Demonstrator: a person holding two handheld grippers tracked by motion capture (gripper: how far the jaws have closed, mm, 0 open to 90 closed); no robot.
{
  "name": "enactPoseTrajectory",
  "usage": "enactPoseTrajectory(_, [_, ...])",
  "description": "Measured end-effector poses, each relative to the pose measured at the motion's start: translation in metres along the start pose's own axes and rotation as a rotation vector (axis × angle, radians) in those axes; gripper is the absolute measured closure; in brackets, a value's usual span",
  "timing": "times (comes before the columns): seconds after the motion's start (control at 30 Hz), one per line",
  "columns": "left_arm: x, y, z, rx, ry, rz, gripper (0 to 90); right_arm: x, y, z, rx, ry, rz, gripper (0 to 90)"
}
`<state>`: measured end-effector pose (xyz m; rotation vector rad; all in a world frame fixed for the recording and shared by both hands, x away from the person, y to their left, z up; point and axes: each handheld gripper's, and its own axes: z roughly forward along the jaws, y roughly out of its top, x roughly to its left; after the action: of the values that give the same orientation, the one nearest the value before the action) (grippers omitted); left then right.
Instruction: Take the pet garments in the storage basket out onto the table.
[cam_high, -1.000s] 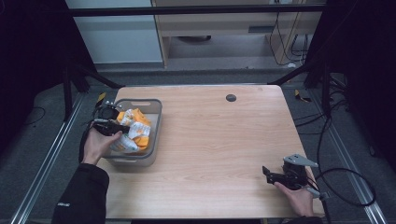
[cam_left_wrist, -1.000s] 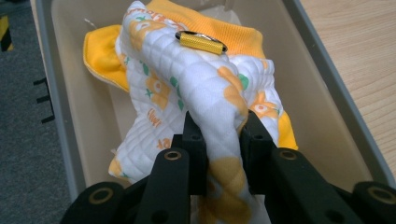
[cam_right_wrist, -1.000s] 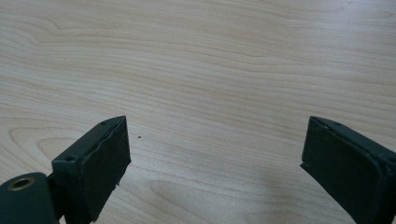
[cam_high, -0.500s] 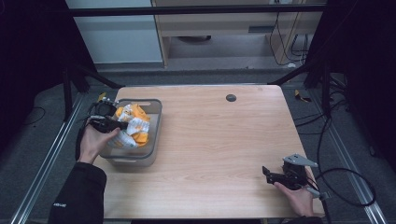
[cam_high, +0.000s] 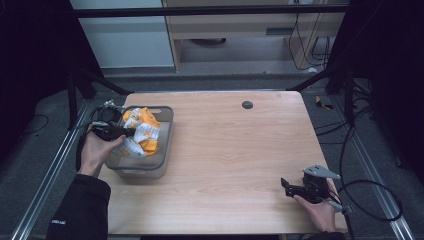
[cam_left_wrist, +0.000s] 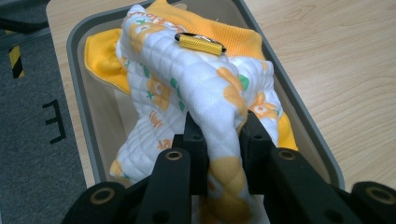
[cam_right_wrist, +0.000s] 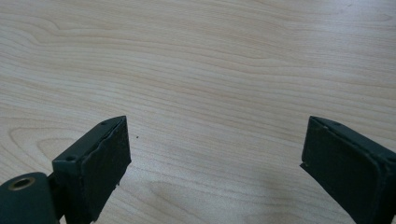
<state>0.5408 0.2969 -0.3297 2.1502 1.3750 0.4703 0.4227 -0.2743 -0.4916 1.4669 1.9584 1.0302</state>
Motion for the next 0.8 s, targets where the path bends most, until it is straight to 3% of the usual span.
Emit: enactPoseTrajectory(0.8, [-0.020,0.008,-0.040,-0.064,-0.027,0.085,76.3,0.000,0.000,0.001,-0.001,-0.005,-0.017,8.1])
